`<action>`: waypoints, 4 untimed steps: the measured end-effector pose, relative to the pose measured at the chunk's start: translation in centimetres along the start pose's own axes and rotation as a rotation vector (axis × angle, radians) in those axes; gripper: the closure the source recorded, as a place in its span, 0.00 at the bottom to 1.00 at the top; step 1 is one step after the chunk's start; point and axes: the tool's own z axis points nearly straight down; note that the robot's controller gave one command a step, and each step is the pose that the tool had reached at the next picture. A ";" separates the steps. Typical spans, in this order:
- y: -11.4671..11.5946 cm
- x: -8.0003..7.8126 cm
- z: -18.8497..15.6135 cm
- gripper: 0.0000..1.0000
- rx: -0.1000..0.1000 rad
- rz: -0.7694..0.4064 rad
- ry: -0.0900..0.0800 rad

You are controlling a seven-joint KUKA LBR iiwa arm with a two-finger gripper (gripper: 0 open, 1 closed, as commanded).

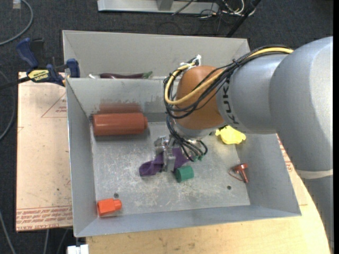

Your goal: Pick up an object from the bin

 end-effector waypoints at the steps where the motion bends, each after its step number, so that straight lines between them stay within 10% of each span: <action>1: 0.0 0.1 -0.7 1.00 -0.001 0.000 0.005; 4: 0.1 0.0 -6.1 1.00 -0.001 -0.001 0.004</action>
Offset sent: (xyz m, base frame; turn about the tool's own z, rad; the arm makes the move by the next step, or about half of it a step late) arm 0.0003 0.0001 0.0681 0.0000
